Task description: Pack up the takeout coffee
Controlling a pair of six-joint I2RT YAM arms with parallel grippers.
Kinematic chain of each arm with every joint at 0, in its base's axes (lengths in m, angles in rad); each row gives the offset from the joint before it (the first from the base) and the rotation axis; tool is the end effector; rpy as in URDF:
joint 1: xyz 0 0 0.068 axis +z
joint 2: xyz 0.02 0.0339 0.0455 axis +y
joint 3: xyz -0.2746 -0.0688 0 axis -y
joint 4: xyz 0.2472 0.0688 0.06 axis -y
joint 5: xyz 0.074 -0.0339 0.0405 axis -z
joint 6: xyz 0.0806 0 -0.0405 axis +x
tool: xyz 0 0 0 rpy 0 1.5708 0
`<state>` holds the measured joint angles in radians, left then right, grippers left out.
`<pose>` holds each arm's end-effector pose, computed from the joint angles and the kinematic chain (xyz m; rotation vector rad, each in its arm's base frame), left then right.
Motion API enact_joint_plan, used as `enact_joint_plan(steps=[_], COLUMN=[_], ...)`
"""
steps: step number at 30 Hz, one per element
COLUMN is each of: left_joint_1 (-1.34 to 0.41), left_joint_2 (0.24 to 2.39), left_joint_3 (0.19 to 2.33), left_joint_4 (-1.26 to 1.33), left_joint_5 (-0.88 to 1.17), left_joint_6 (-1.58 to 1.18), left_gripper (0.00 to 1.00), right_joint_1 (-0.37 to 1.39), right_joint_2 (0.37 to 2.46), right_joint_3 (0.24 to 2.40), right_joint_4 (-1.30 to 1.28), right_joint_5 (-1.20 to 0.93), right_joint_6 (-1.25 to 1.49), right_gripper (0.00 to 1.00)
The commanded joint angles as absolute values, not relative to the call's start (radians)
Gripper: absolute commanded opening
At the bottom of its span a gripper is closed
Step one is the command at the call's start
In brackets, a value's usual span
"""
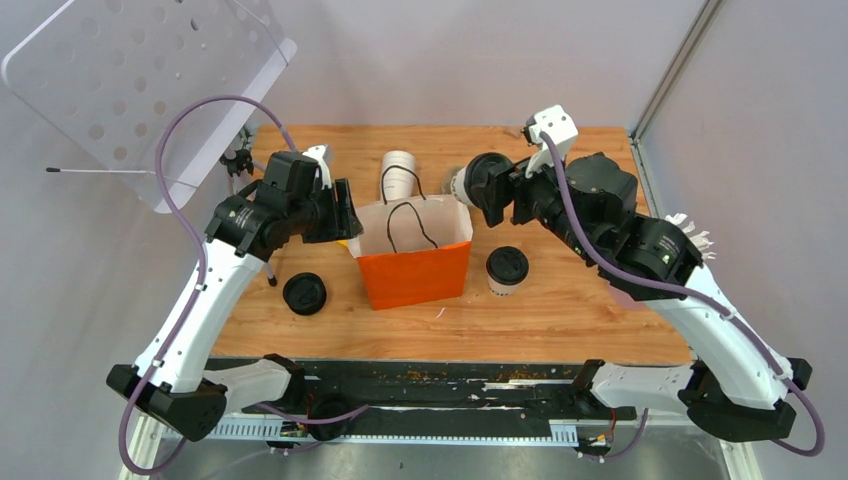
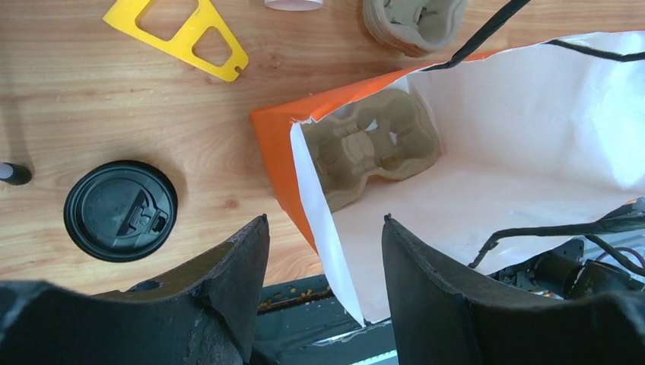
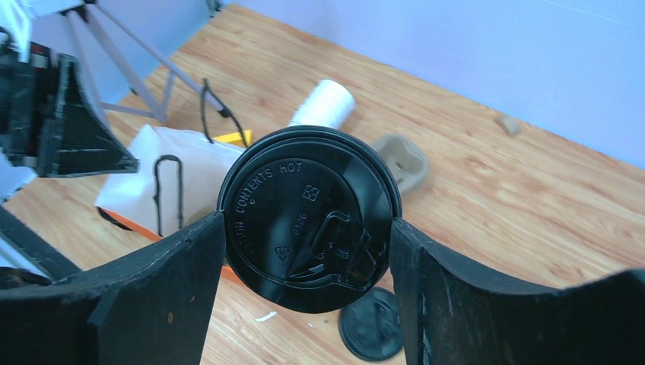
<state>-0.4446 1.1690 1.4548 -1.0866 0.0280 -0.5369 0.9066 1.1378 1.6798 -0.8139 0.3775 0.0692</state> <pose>0.2161 -0.1055 0.3825 -0.0983 2.4277 -0.4940 0.1646 0.1620 0.5017 -0.4981 1.7676 0.3403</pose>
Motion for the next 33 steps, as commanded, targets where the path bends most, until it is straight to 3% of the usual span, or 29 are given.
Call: enact_joint_plan(steps=[1,8,14,18,26,33], left_joint_1=[-0.448,-0.448,-0.448,-0.448,-0.449,-0.449], left_joint_2=[1.147,1.134,1.131,1.08,0.931,0.886], left_joint_3=[1.409,1.399,1.391,1.361,1.203,1.188], left_joint_4=[-1.039,-1.034,-1.019,-0.965,-0.786,-0.806], left_joint_5=[0.047,0.094,0.154,0.204,0.381,0.422], left_joint_6=[-0.517,-0.456,-0.428,-0.39,-0.355,-0.284], left_gripper=[0.63,0.54,0.25,0.13,0.08,0.08], right_joint_1=[0.911,0.915,0.915,0.914,0.918,0.976], right_joint_2=[1.148,1.185,1.195,1.162,1.07,1.08], right_joint_3=[1.616,1.547,1.475,1.408,1.286,1.289], right_joint_4=[-0.638,-0.636,-0.658,-0.663,-0.66,-0.689], right_joint_5=[0.239,0.136,0.053,-0.034,-0.258,-0.243], right_joint_6=[0.099,0.067,-0.078,-0.178,-0.294,-0.447], right_gripper=[0.66,0.66,0.67,0.67,0.67,0.67])
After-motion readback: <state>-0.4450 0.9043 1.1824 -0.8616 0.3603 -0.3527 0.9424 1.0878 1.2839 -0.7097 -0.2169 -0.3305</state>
